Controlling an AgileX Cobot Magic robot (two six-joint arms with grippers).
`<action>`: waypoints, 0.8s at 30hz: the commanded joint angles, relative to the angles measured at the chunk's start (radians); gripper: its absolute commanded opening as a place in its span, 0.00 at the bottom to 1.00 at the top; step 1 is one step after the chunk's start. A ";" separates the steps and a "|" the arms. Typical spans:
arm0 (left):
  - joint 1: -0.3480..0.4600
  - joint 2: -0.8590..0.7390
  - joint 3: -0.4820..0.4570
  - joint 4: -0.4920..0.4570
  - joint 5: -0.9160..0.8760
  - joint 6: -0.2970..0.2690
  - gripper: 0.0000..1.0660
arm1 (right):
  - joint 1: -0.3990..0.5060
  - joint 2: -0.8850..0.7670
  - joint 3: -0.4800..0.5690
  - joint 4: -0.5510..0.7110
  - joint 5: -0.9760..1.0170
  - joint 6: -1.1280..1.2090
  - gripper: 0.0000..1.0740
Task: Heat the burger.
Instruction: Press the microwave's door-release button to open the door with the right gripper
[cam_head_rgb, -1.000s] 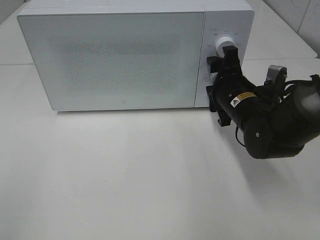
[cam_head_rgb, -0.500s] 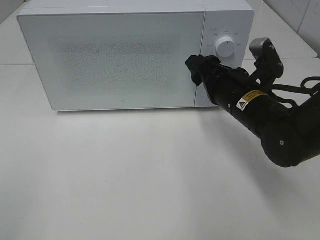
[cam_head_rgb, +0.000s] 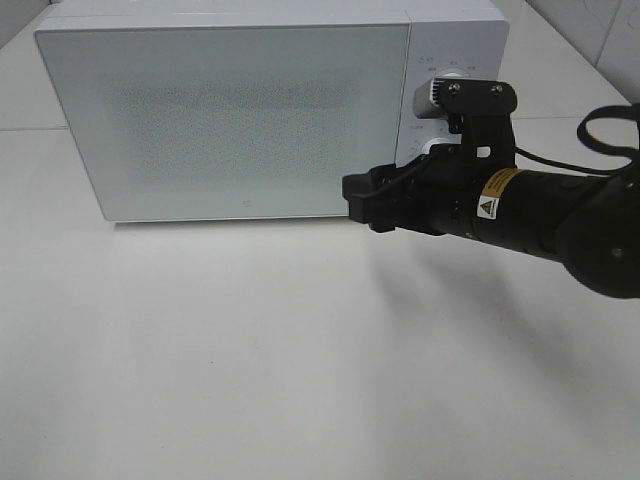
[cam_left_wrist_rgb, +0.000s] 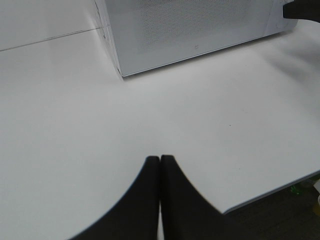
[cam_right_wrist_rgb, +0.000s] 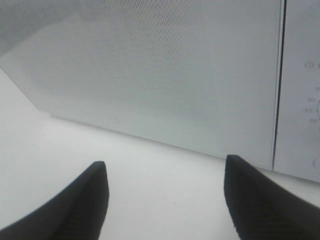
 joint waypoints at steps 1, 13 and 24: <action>0.003 -0.020 0.002 -0.002 -0.015 -0.003 0.00 | -0.003 -0.050 -0.048 -0.103 0.208 -0.024 0.57; 0.003 -0.020 0.002 -0.002 -0.015 -0.003 0.00 | -0.011 -0.099 -0.252 -0.153 0.810 0.039 0.56; 0.003 -0.021 0.002 -0.002 -0.015 -0.003 0.00 | -0.269 -0.119 -0.272 0.078 0.941 -0.030 0.56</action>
